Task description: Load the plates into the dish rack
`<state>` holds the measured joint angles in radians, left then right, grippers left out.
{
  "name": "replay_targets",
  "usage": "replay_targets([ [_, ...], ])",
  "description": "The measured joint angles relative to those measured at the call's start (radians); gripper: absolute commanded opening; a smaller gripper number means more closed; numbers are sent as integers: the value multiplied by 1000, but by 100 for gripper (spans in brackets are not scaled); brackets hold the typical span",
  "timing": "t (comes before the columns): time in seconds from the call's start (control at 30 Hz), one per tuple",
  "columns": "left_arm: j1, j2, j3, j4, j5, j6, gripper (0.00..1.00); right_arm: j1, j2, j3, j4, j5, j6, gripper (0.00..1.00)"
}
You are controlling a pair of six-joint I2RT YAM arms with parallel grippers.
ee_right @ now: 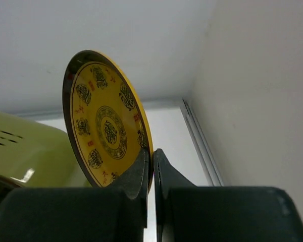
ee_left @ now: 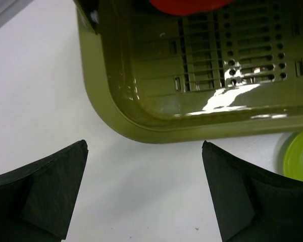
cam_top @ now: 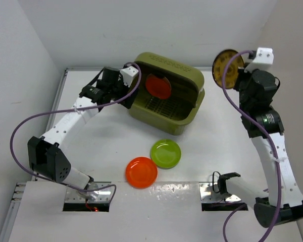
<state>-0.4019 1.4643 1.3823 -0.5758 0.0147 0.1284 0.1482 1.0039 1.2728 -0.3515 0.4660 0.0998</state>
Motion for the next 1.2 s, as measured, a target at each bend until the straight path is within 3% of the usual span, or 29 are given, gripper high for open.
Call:
replay_targets([
  [0.13, 29, 33, 54, -5, -3, -27, 100, 99, 66, 67, 128, -35, -141, 0],
  [0.3, 95, 116, 144, -21, 5, -55, 100, 319, 233, 171, 257, -145, -318, 0],
  [0.47, 141, 195, 184, -24, 29, -64, 100, 454, 402, 179, 343, -284, -480, 0],
  [0.77, 175, 309, 197, -27, 102, -62, 100, 478, 625, 139, 399, -362, -616, 0],
  [1.2, 182, 361, 236, -30, 139, -24, 98, 528, 719, -15, 652, -195, -808, 0],
])
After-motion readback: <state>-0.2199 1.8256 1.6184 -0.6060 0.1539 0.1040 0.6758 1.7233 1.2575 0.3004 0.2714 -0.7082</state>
